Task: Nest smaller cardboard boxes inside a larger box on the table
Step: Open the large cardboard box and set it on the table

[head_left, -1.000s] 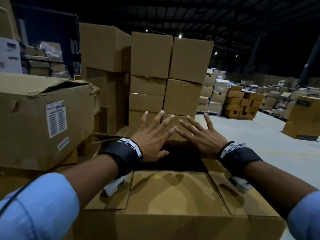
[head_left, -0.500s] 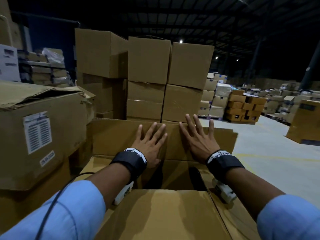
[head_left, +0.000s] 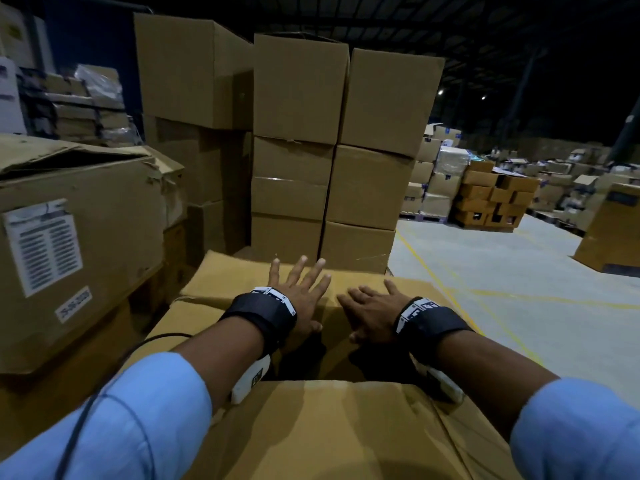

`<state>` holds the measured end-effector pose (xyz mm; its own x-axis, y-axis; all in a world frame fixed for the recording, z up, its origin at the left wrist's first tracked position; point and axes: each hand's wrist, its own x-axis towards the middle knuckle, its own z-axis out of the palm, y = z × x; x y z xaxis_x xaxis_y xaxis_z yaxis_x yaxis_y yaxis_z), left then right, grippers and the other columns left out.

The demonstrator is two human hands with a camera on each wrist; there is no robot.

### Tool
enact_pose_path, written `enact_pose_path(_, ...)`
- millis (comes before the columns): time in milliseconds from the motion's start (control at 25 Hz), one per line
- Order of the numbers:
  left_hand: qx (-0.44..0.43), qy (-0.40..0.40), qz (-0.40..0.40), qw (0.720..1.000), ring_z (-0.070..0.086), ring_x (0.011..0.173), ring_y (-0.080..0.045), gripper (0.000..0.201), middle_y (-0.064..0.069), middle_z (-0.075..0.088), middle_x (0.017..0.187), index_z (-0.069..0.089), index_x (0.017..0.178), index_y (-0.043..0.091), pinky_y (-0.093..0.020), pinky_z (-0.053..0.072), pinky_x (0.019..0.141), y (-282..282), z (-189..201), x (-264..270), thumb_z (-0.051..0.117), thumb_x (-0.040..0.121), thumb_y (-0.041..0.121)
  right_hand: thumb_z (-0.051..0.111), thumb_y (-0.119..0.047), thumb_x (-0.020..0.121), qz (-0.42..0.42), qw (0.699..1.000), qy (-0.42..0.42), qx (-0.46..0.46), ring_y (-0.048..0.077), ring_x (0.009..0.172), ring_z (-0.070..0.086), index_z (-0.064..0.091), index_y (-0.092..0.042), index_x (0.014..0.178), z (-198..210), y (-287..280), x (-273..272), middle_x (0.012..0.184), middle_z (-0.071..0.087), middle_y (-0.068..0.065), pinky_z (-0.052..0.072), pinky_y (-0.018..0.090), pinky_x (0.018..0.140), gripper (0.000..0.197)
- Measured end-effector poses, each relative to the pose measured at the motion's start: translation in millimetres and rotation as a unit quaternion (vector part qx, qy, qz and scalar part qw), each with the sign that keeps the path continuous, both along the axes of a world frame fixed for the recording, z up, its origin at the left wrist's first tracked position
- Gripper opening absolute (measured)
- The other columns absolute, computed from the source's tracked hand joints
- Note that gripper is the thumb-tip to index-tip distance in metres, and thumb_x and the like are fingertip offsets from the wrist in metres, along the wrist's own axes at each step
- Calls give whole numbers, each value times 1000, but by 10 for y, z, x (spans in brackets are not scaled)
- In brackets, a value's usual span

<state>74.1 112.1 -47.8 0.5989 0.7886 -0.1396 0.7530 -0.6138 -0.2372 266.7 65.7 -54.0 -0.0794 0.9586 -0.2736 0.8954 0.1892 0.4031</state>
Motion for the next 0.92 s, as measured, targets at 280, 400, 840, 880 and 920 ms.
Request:
enact_pose_path(280,-12,-26,-1,1000,-32,144,-30,98,2,-38,157,-17,155,27,-72,-8,111,-10,-11,-55,52,93,59,42,-16,101,70,994,-62,57,34,111,63,29,-4,142,12,-3,-190,120,63,17,24,67,109,44)
enact_pose_path(400,-17,-30,1,999,-31,145,-30,100,1,-36,158,-16,156,26,-73,-6,110,-2,-66,-66,54,92,58,43,-10,99,67,992,-73,74,34,105,65,39,-3,131,-15,-18,-205,109,66,16,24,69,108,33)
enact_pose_path(840,-104,-27,3,994,-6,151,-38,105,4,-27,162,-19,154,34,-68,9,115,-12,-275,-8,62,90,52,48,-23,98,47,998,-36,36,31,116,62,35,-15,138,130,-34,-182,128,62,10,33,64,105,43)
enact_pose_path(880,-102,-25,2,994,-9,151,-38,106,3,-28,162,-20,153,35,-69,7,115,-10,-276,-9,62,90,52,47,-29,99,27,999,-12,17,31,126,55,31,-19,144,196,-61,-168,139,55,7,27,68,107,49)
enact_pose_path(920,-98,-21,-2,995,-13,150,-37,106,3,-30,161,-22,152,37,-70,5,114,-22,-286,-9,62,90,52,45,-36,99,13,1000,0,2,31,138,43,23,-23,150,255,-125,-154,150,44,5,21,70,109,57)
